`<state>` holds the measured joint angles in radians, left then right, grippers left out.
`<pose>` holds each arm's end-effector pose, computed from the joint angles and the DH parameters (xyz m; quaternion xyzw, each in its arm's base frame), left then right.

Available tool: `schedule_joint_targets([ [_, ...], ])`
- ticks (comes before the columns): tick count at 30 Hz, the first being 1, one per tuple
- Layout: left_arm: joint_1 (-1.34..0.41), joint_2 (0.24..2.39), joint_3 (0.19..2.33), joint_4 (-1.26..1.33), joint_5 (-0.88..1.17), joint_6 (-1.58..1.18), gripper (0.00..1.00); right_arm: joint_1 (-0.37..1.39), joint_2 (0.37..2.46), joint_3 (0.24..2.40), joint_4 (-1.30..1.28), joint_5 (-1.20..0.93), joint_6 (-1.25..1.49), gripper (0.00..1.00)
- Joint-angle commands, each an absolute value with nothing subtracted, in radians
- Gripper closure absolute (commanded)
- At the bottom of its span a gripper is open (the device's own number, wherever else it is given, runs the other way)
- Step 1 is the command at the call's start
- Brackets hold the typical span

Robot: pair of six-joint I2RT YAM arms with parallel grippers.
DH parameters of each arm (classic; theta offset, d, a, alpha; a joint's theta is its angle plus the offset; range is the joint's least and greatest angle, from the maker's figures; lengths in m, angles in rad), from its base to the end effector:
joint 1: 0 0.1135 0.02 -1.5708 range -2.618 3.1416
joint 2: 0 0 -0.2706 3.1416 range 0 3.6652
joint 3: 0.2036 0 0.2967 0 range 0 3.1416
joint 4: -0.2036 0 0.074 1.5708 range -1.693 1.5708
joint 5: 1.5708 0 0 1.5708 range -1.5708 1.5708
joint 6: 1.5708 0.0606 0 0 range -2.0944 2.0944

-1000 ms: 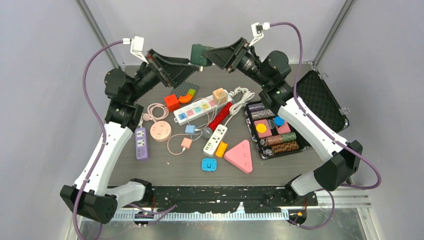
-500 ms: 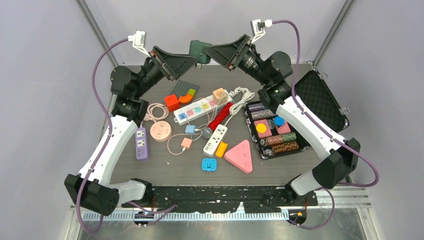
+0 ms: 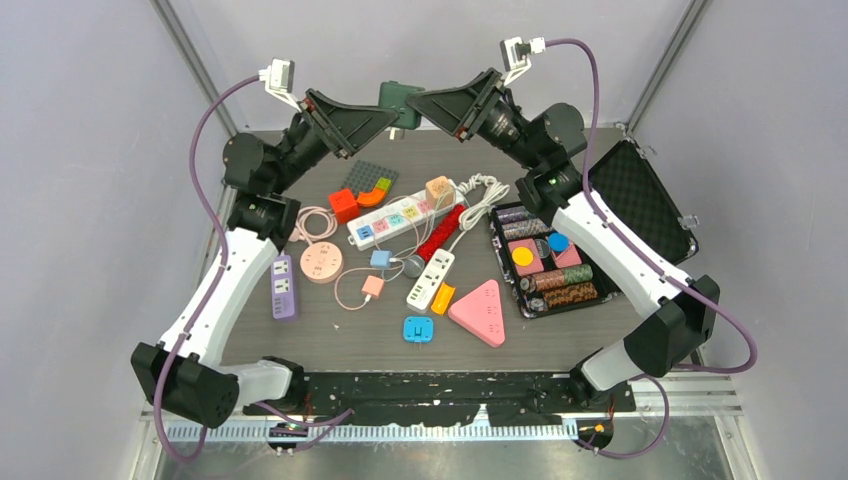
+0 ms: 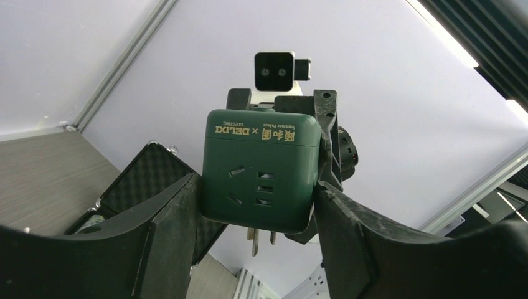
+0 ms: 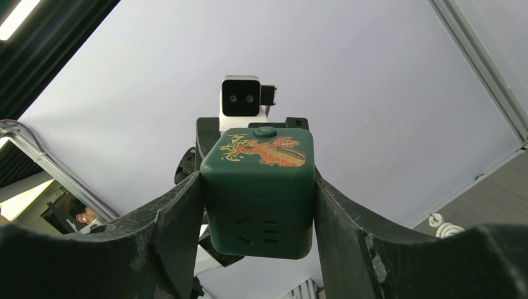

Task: Insert the plug
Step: Pick up the plug from the center of the board.

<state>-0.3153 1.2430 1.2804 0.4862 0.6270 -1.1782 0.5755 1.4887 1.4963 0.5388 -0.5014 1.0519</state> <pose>0.3004 -0.1354 0.5020 0.0437 0.5437 -0.6727 0.4999 0.3168 0.2403 0.5115 -0.0981 0.5124 0.6973 0.4916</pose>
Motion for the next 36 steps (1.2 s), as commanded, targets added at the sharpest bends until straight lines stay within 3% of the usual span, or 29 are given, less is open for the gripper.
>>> schedule_joint_targets([
  [1,-0.325,1.244,1.310,0.545,0.648,-1.182,0.39,0.577,1.487,1.535,0.634,-0.524,1.079,0.81],
  [6,-0.327,1.243,1.312,0.557,0.662,-1.182,0.53,0.576,1.489,1.534,0.626,-0.524,1.078,0.80],
  [11,-0.327,1.243,1.307,0.573,0.674,-1.176,0.80,0.578,1.485,1.534,0.564,-0.516,1.048,0.76],
  [12,-0.327,1.243,1.304,0.570,0.677,-1.170,0.90,0.578,1.483,1.532,0.563,-0.516,1.044,0.70],
  [14,-0.327,1.240,1.303,0.559,0.679,-1.154,1.00,0.578,1.478,1.526,0.563,-0.517,1.026,0.55],
  [15,-0.327,1.237,1.301,0.548,0.682,-1.144,1.00,0.578,1.476,1.520,0.561,-0.517,1.009,0.45],
  [19,-0.326,1.226,1.298,0.510,0.696,-1.072,1.00,0.577,1.453,1.502,0.487,-0.488,0.899,0.22],
  [22,-0.324,1.224,1.301,0.474,0.718,-1.032,1.00,0.564,1.444,1.479,0.438,-0.475,0.824,0.12],
  [28,-0.311,1.212,1.312,0.389,0.753,-0.932,1.00,0.537,1.415,1.481,0.386,-0.559,0.713,0.02],
  [36,-0.304,1.216,1.349,0.258,0.835,-0.794,1.00,0.514,1.392,1.503,0.233,-0.600,0.571,0.00],
])
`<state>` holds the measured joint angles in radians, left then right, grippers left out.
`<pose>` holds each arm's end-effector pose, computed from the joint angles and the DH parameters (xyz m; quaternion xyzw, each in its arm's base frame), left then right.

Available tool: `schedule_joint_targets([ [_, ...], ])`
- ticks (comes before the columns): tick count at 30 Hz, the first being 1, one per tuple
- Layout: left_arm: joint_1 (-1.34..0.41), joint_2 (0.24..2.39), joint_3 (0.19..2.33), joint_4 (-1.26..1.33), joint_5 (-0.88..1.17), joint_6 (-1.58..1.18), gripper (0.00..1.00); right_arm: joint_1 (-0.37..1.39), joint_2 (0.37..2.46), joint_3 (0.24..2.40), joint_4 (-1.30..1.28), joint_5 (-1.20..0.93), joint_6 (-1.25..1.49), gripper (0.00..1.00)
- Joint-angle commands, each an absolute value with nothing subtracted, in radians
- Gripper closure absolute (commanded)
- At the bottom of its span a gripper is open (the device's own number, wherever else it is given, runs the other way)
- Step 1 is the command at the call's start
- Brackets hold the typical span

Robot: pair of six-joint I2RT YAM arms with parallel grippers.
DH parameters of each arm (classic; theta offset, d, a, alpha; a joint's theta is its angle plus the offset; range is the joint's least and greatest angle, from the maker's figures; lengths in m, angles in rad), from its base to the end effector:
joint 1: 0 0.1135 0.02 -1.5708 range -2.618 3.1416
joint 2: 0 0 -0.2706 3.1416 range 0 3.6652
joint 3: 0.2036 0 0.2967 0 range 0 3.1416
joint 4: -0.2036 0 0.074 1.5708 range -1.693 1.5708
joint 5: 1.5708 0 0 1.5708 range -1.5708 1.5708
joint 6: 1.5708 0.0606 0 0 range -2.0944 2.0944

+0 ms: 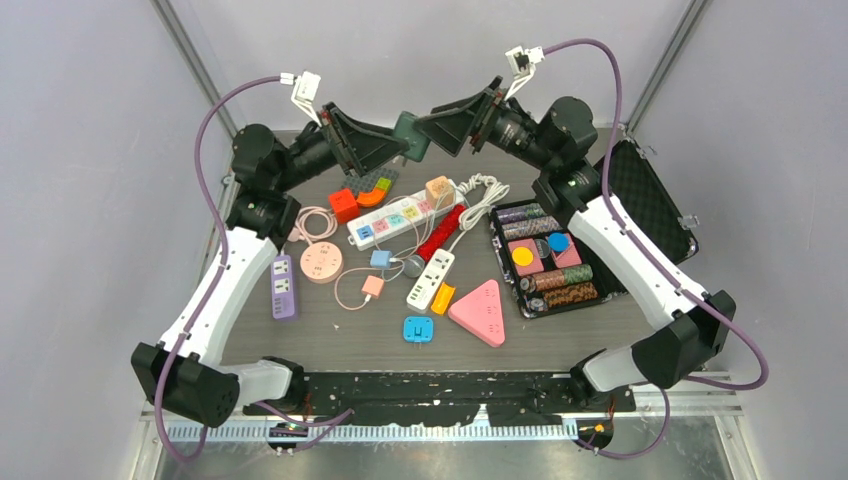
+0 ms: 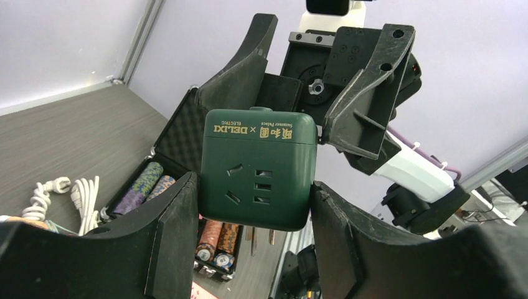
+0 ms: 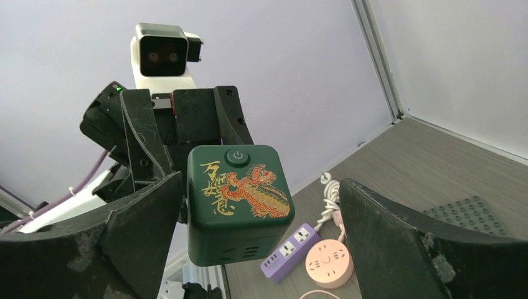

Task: Insert the plug
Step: Pick up the plug from the center of the board.

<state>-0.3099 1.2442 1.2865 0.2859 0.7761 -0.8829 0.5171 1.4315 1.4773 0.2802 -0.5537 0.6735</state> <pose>0.3032 -0.1417 0.4798 0.1429 0.6038 -0.6050 0.4990 0.3223 0.2199 0.4949 -0.1776 0.5764 0.5702 0.5578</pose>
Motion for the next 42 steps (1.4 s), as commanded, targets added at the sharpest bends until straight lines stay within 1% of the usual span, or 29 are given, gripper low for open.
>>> schedule_joint_targets([
  [1,-0.304,1.218,1.352,0.254,0.842,-0.788,1.00,0.514,1.393,1.507,0.229,-0.629,0.563,0.00],
  [6,-0.304,1.225,1.357,0.244,0.883,-0.769,1.00,0.513,1.418,1.538,0.208,-0.783,0.553,0.00],
  [8,-0.304,1.225,1.356,0.234,0.898,-0.757,1.00,0.514,1.428,1.556,0.187,-0.803,0.551,0.02],
  [11,-0.304,1.220,1.351,0.235,0.901,-0.749,1.00,0.514,1.449,1.600,0.142,-0.821,0.560,0.16],
  [13,-0.304,1.224,1.353,0.228,0.906,-0.744,1.00,0.515,1.463,1.618,0.135,-0.833,0.578,0.19],
  [19,-0.304,1.232,1.376,0.160,0.951,-0.686,1.00,0.514,1.471,1.633,0.090,-0.840,0.550,0.13],
  [22,-0.304,1.226,1.395,0.087,0.954,-0.605,1.00,0.515,1.489,1.679,-0.004,-0.871,0.502,0.17],
  [24,-0.304,1.226,1.408,0.046,0.962,-0.572,1.00,0.514,1.499,1.699,-0.072,-0.883,0.460,0.18],
  [28,-0.304,1.226,1.417,0.020,0.997,-0.542,1.00,0.512,1.500,1.717,-0.151,-0.891,0.386,0.21],
  [32,-0.304,1.232,1.425,0.014,1.017,-0.537,1.00,0.512,1.513,1.738,-0.158,-0.956,0.379,0.31],
  [33,-0.304,1.234,1.428,0.010,1.018,-0.535,1.00,0.513,1.516,1.743,-0.158,-0.963,0.379,0.36],
  [34,-0.304,1.235,1.430,0.007,1.018,-0.534,1.00,0.513,1.522,1.747,-0.158,-0.983,0.381,0.39],
  [35,-0.304,1.238,1.433,0.004,1.016,-0.533,1.00,0.513,1.530,1.755,-0.158,-0.993,0.386,0.45],
  [36,-0.303,1.240,1.438,0.003,1.011,-0.532,1.00,0.513,1.534,1.760,-0.160,-1.008,0.389,0.49],
  [37,-0.304,1.244,1.441,0.003,1.007,-0.535,1.00,0.512,1.542,1.767,-0.160,-1.013,0.397,0.56],
  [38,-0.304,1.246,1.444,0.003,1.003,-0.534,1.00,0.512,1.545,1.769,-0.160,-1.023,0.399,0.58],
  [39,-0.304,1.248,1.446,0.003,1.000,-0.535,1.00,0.513,1.550,1.772,-0.161,-1.027,0.401,0.64],
  [40,-0.304,1.251,1.450,0.003,0.996,-0.538,1.00,0.514,1.552,1.773,-0.161,-1.031,0.402,0.67],
  [41,-0.304,1.255,1.453,-0.018,0.992,-0.538,1.00,0.514,1.553,1.773,-0.161,-1.031,0.402,0.74],
  [42,-0.304,1.257,1.454,-0.023,0.987,-0.539,0.95,0.514,1.553,1.773,-0.161,-1.026,0.400,0.78],
])
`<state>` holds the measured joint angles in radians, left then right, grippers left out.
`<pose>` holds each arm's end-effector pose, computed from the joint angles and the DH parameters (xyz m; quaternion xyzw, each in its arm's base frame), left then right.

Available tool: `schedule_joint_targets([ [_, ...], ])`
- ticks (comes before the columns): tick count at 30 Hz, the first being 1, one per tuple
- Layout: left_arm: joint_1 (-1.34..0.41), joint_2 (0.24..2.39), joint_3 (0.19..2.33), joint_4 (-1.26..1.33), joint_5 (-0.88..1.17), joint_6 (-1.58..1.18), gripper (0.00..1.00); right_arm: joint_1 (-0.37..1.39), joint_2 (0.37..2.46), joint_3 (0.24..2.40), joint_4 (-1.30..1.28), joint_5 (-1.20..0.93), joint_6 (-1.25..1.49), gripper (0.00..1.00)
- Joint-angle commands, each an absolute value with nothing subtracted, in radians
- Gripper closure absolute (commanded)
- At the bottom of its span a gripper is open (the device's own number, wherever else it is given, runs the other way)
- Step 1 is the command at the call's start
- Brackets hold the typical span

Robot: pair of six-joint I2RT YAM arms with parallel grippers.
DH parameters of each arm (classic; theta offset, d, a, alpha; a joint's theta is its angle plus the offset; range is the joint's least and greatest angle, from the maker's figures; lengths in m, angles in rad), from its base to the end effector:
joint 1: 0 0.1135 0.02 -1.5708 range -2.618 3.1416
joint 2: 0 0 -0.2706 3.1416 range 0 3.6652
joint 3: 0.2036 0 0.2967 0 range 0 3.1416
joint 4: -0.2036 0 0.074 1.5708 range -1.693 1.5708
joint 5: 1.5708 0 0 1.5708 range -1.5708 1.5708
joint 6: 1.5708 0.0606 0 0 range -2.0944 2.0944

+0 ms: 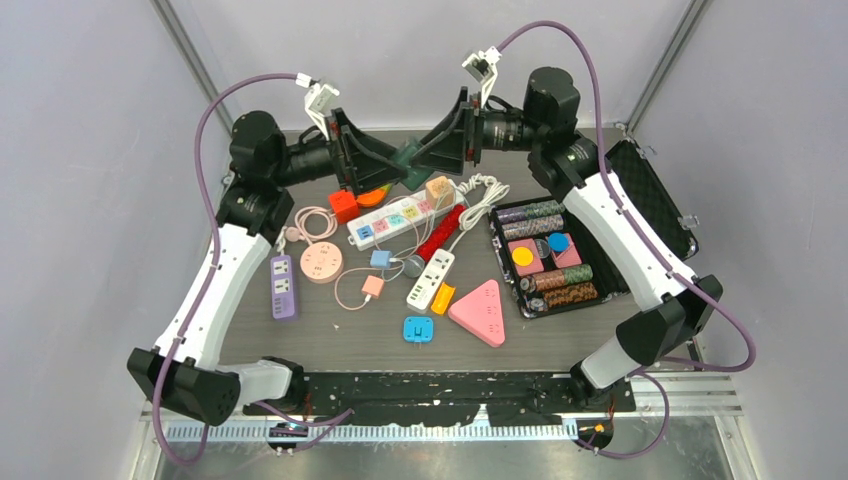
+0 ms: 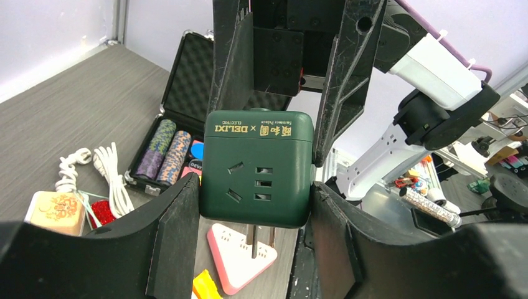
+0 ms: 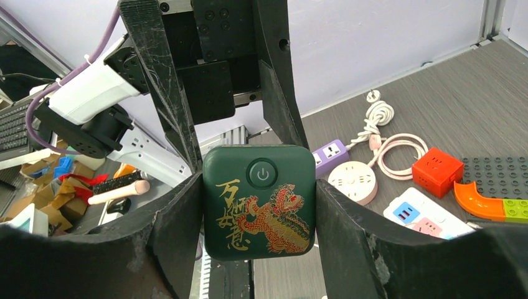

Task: Insert the plug
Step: Pick up the plug from the center of the board.

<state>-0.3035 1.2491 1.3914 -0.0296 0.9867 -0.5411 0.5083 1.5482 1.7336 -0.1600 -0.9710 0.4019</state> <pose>0.2906 -0.1440 0.4829 0.2812 0.6244 -0.5570 0.4699 0.3221 0.2367 0.4993 -0.3665 0.5988 0.5710 0.4256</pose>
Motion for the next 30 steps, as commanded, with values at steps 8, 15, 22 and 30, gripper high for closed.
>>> schedule_joint_targets([
  [8,-0.278,1.245,1.433,-0.087,0.871,-0.498,0.07,0.513,1.527,1.746,-0.176,-0.849,0.348,0.95],
  [15,-0.219,1.194,1.427,-0.351,0.464,-0.320,0.00,0.514,1.531,1.722,-0.264,-0.522,0.255,0.95],
  [22,-0.209,1.185,1.305,-0.421,0.211,-0.358,0.01,0.547,1.629,1.674,-0.241,-0.263,0.199,0.95],
  [30,-0.207,1.271,1.229,-0.444,0.259,-0.439,0.18,0.604,1.796,1.727,-0.216,-0.080,0.132,0.95],
])
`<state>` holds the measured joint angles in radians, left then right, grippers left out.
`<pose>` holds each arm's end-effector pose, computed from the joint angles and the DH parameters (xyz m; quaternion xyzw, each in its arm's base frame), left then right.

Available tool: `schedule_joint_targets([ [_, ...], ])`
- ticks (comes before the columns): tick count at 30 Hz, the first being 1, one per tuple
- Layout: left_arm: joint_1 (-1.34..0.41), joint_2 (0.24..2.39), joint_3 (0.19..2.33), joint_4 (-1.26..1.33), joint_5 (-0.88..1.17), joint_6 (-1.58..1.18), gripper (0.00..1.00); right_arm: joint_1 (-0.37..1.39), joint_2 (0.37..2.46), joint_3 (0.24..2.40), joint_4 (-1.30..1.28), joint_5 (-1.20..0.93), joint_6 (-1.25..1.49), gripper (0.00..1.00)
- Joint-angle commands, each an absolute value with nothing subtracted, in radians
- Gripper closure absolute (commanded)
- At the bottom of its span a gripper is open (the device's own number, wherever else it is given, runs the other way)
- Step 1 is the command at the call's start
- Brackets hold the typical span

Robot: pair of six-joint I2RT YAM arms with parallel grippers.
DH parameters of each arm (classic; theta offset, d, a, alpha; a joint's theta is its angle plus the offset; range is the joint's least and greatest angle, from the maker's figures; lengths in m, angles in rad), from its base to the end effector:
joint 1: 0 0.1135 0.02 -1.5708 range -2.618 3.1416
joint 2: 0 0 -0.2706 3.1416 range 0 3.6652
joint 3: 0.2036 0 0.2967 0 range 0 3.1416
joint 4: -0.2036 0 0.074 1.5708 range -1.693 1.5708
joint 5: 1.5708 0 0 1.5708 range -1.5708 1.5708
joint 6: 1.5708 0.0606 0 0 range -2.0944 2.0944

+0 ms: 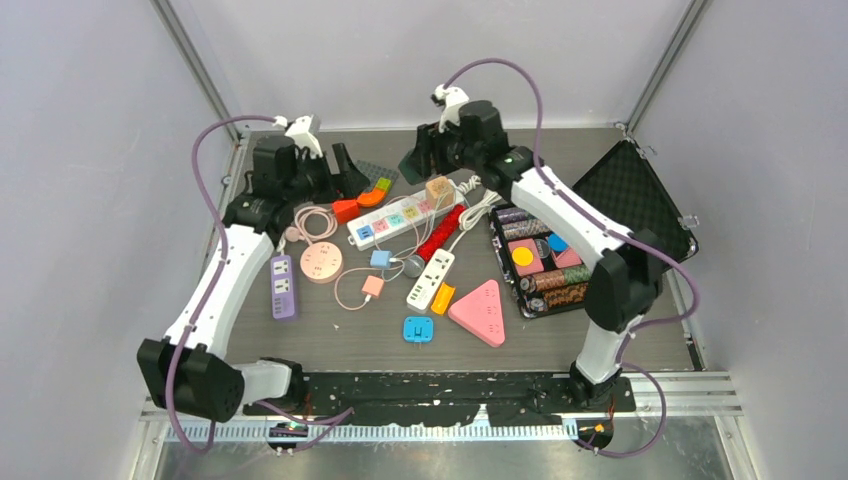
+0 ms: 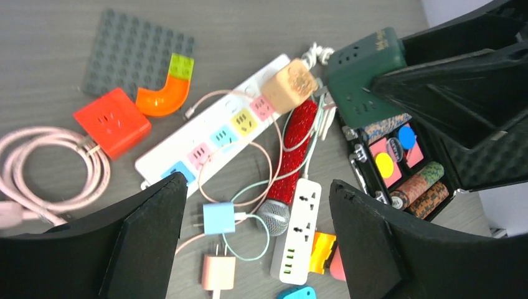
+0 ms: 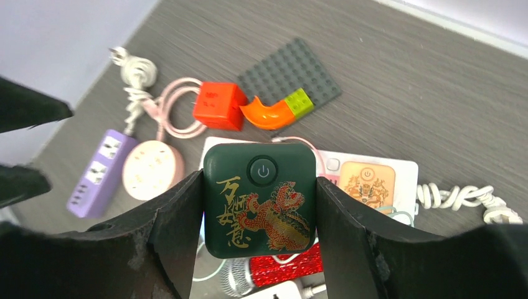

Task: Insert the plug
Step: Pick up the plug from the center of the board, then insert the plug into the socket.

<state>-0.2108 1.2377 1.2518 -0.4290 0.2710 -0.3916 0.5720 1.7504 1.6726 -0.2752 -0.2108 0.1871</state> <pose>0.3314 -0.0875 0.3799 -0.0014 0.8332 -0.2686 0.4834 0.4032 0.2747 0.3709 -0.2151 0.7892 0.2909 0.4963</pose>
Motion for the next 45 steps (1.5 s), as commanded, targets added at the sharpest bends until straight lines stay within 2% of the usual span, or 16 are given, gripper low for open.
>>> schedule_joint_targets([
  [1,-0.207,1.278,1.212,-0.436,0.262,-0.453,0.18,0.609,1.821,1.733,-0.213,-0.068,0.122,0.95],
  [4,-0.198,1.311,1.179,-0.398,0.294,-0.516,0.19,0.639,1.856,1.721,-0.181,0.008,0.098,0.95],
  [13,-0.160,1.477,1.188,-0.410,0.404,-0.604,0.33,0.685,1.992,1.762,-0.162,0.109,0.083,0.95],
  [45,-0.130,1.464,1.148,-0.458,0.418,-0.552,0.35,0.710,2.112,1.736,-0.224,0.151,0.100,0.95],
])
